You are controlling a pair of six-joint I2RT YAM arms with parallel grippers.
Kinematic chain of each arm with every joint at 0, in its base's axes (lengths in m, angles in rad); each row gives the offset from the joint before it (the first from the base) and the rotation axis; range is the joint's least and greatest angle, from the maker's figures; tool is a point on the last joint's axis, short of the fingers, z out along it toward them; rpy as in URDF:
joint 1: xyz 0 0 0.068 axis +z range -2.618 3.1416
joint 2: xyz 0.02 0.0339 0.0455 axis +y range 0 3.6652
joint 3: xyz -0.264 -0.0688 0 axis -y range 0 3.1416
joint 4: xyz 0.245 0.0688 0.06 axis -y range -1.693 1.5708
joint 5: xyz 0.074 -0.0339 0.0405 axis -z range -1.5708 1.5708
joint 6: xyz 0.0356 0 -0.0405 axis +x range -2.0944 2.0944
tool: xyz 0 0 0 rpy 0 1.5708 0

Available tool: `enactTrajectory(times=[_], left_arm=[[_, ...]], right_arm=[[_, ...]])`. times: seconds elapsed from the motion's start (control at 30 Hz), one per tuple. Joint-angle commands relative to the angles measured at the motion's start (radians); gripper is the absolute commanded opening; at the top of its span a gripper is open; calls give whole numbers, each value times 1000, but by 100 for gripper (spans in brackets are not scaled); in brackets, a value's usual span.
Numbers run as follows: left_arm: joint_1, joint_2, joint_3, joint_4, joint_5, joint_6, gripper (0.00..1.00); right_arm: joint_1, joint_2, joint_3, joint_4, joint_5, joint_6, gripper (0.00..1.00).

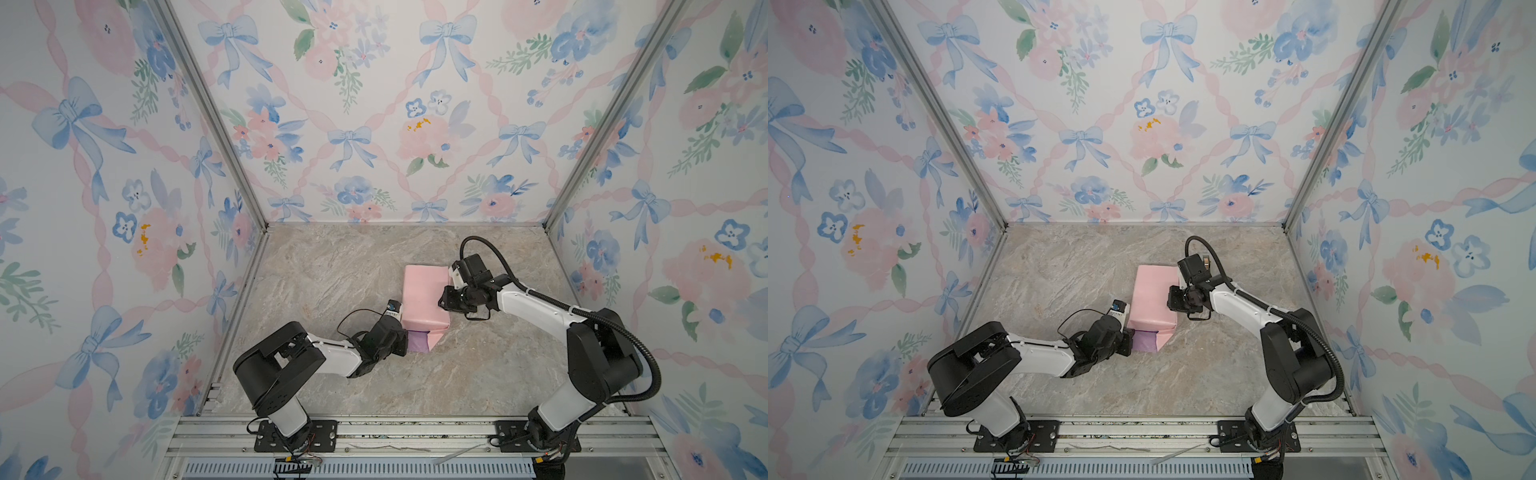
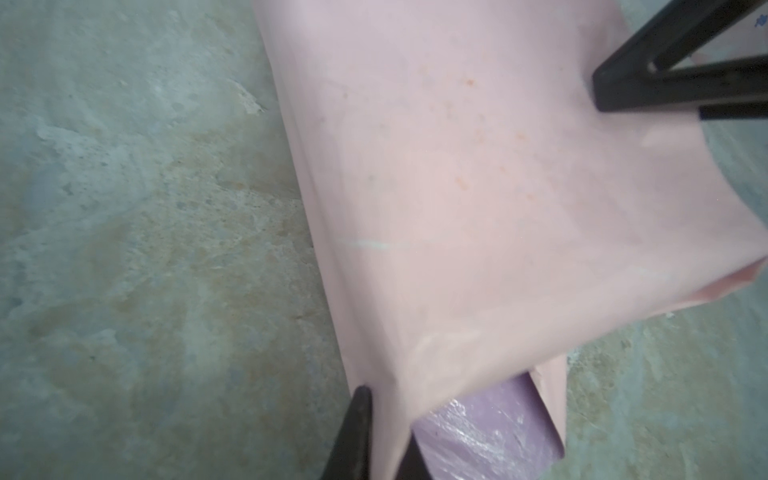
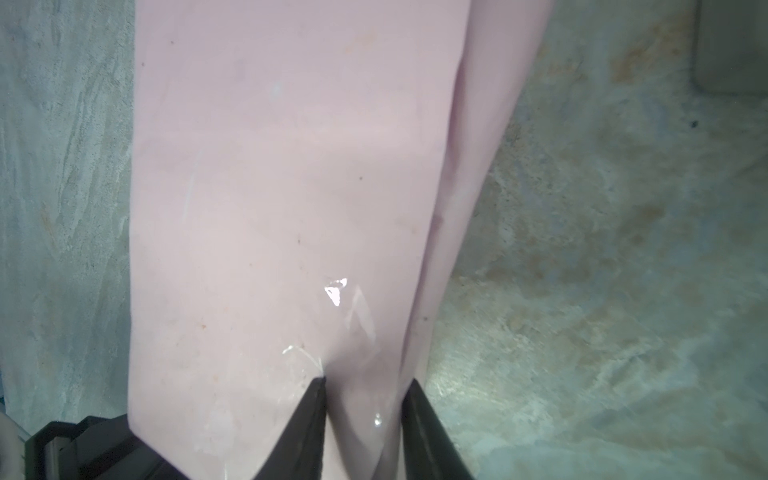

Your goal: Wrap the gift box in paper

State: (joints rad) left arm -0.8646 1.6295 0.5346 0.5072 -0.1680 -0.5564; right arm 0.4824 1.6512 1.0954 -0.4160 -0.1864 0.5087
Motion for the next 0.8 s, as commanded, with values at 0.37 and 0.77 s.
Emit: enactTrajectory(times=[0.37,0.77], left_arm=[[30,-403,-178,-199,-102,-68,34],[69,-218,-150,-112,97,-36,16]], right_arm=[[24,21,-27,-45,15,-6,32],[27,17,-28,-50,21,-6,31]])
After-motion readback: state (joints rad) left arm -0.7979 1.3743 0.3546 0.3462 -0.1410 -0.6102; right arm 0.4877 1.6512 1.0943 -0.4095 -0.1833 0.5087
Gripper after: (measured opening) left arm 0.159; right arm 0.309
